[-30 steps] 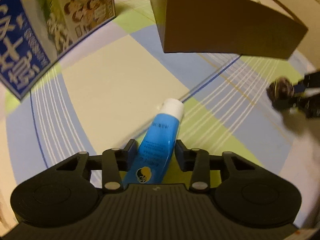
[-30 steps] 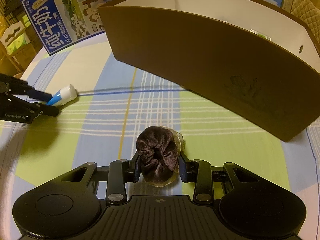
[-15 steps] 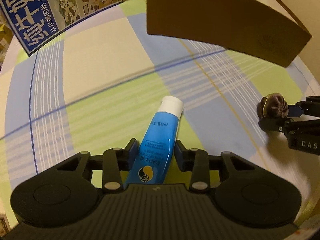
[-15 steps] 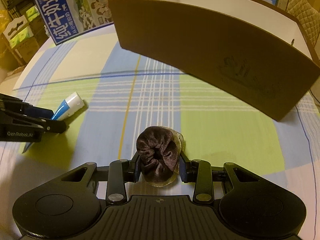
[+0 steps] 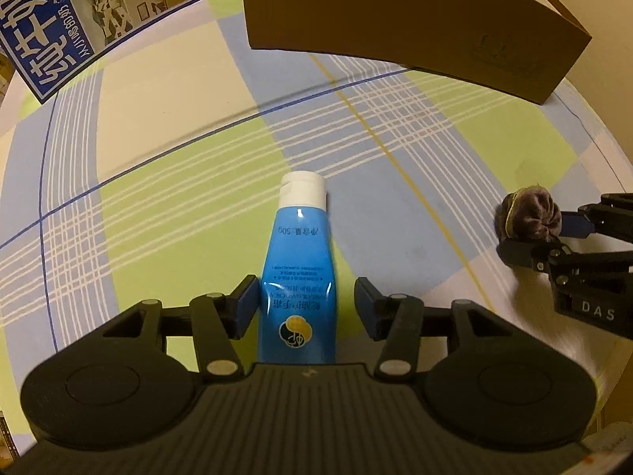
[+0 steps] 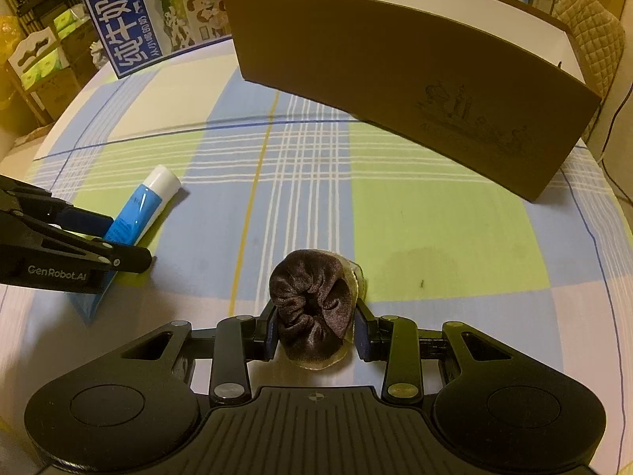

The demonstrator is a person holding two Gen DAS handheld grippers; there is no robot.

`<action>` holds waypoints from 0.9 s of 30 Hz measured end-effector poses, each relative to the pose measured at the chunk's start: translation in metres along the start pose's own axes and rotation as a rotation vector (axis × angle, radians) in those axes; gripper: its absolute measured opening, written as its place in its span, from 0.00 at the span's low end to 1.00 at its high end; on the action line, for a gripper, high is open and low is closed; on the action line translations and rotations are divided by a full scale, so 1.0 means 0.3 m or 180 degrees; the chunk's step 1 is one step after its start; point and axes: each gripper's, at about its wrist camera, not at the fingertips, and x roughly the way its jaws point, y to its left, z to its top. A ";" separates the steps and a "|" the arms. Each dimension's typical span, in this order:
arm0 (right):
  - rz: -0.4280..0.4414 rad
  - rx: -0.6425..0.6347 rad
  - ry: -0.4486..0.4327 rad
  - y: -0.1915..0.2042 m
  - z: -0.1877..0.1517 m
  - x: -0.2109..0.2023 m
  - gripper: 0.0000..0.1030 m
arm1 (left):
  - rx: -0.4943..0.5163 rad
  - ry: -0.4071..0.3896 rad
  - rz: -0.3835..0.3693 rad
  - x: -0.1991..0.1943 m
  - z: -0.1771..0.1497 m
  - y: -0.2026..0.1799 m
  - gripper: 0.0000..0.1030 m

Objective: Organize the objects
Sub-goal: 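Lift the toothpaste tube and scrunchie off the table with both grippers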

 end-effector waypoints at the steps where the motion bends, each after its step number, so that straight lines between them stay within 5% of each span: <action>1: -0.0003 -0.0003 -0.0002 0.001 0.000 0.001 0.33 | -0.0011 -0.0001 0.0012 0.001 0.001 -0.001 0.47; 7: -0.0021 -0.0019 -0.0021 0.004 -0.006 0.001 0.33 | -0.0087 -0.0031 0.0066 0.001 0.013 0.003 0.36; 27: 0.0089 0.0103 -0.0023 -0.023 -0.008 -0.016 0.29 | -0.0220 -0.0038 0.0029 -0.023 -0.018 0.019 0.34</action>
